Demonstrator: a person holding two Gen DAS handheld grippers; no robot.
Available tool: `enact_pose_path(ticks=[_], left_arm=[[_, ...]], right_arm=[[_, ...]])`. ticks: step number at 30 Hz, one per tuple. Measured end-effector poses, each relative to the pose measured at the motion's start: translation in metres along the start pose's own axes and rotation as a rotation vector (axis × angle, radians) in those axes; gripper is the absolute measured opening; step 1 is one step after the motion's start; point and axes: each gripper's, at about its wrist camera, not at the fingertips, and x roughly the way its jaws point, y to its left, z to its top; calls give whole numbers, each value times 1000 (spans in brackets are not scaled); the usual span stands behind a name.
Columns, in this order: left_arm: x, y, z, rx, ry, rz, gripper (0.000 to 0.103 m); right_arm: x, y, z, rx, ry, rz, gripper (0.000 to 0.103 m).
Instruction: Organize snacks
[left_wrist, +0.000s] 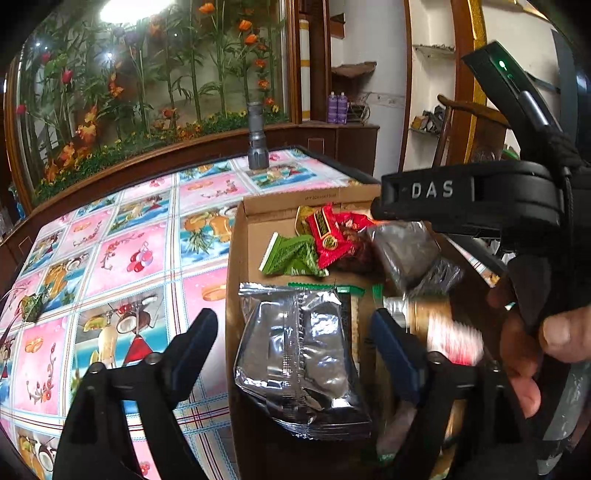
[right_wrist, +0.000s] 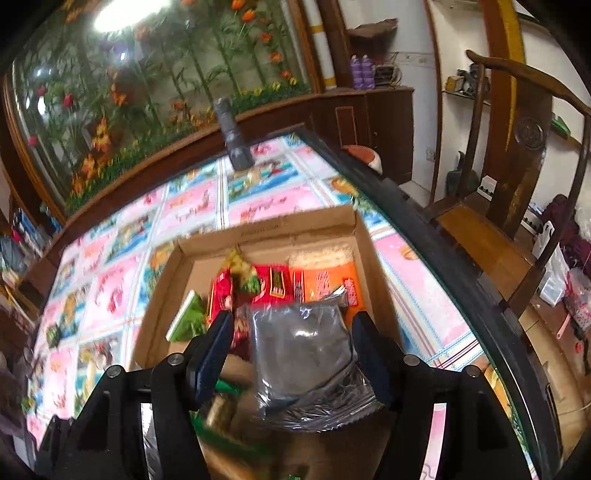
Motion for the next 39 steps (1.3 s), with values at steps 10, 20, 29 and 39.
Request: enact_pose_path(ticks=[10,20,29,39], left_arm=[[-35,16,1,12,-102,58,100],[-70,48,-12,-33,-128,54,102],[-99,73,-41,-63,-85,108,103],[-112,86,-56,-70,-60,138,103]], right_arm=[[-50,-22,-9,168,-283,-96,81],[-118,0,-60,93,-507,-165,90],[-152,34,-101,19,-678,-160,102],[-142,64,-115,-117,-663,-168,102]])
